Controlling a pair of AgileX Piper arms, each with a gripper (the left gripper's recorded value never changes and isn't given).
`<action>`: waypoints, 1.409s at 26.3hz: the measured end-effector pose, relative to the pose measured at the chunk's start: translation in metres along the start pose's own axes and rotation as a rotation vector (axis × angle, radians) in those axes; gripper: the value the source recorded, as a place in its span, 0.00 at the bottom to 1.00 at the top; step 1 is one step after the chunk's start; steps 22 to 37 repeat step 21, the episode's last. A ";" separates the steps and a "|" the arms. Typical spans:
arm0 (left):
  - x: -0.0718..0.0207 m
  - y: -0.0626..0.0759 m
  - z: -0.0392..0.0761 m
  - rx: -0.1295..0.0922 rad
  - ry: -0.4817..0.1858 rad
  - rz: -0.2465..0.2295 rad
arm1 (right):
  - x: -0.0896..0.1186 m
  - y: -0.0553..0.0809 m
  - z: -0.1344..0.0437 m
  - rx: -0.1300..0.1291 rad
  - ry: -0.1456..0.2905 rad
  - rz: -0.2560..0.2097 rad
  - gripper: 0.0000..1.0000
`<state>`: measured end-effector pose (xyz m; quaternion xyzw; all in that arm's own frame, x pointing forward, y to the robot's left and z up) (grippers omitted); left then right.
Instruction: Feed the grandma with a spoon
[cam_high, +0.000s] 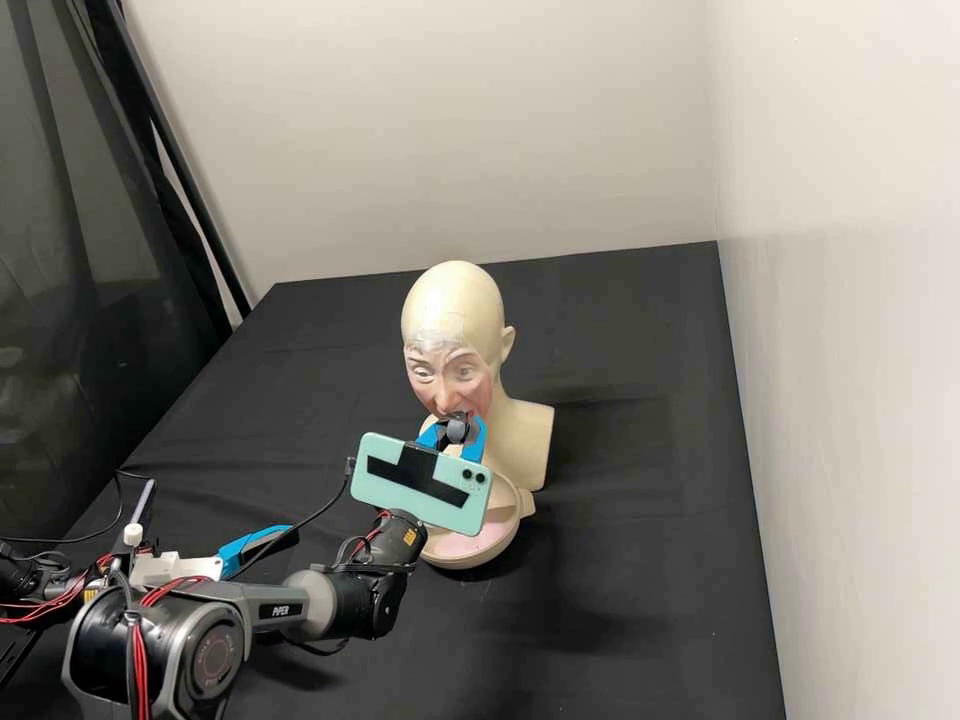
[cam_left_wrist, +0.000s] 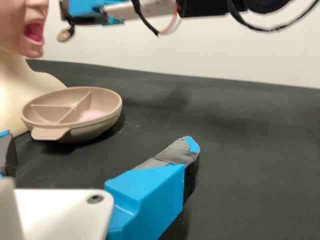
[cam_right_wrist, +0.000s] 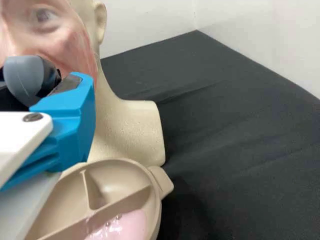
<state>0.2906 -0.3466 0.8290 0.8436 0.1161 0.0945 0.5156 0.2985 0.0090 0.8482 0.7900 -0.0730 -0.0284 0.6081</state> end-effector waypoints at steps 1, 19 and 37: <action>-0.0004 0.000 0.000 -0.001 -0.002 0.005 | -0.002 0.000 0.001 0.004 -0.002 -0.001 0.00; -0.0082 0.002 -0.001 -0.030 0.012 0.088 | -0.043 -0.023 0.007 -0.002 0.107 0.000 0.00; -0.0082 0.002 -0.001 -0.030 0.012 0.088 | -0.046 -0.023 0.007 -0.001 0.120 0.007 0.00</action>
